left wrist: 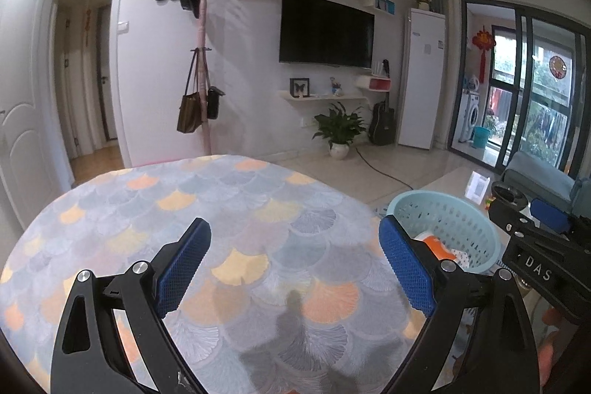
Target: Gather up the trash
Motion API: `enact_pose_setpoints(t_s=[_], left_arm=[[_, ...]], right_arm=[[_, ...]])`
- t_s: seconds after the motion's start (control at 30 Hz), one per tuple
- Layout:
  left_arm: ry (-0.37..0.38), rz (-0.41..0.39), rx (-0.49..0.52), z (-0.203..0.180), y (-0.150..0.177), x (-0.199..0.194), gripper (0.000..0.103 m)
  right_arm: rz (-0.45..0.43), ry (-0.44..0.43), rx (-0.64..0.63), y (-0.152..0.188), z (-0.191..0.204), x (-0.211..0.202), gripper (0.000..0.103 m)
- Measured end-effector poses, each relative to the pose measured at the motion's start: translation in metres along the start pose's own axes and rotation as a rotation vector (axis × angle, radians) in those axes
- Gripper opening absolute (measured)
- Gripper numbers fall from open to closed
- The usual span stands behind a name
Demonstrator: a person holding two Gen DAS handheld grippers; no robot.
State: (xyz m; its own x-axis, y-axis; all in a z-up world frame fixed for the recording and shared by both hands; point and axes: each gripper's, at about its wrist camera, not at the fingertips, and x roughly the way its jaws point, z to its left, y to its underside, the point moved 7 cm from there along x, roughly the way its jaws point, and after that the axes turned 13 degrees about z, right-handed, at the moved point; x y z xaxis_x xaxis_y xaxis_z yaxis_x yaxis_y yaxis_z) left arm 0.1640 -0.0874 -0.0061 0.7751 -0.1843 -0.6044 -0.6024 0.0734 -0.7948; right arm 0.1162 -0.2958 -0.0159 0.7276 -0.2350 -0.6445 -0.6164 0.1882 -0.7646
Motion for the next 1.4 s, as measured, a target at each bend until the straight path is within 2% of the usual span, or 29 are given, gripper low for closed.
enact_pose_setpoints(t_s=[1.4], left_arm=[[0.005, 0.008, -0.002, -0.0045, 0.0048, -0.0025, 0.090]], right_arm=[[0.016, -0.022, -0.008, 0.0004, 0.0099, 0.0059, 0.065]])
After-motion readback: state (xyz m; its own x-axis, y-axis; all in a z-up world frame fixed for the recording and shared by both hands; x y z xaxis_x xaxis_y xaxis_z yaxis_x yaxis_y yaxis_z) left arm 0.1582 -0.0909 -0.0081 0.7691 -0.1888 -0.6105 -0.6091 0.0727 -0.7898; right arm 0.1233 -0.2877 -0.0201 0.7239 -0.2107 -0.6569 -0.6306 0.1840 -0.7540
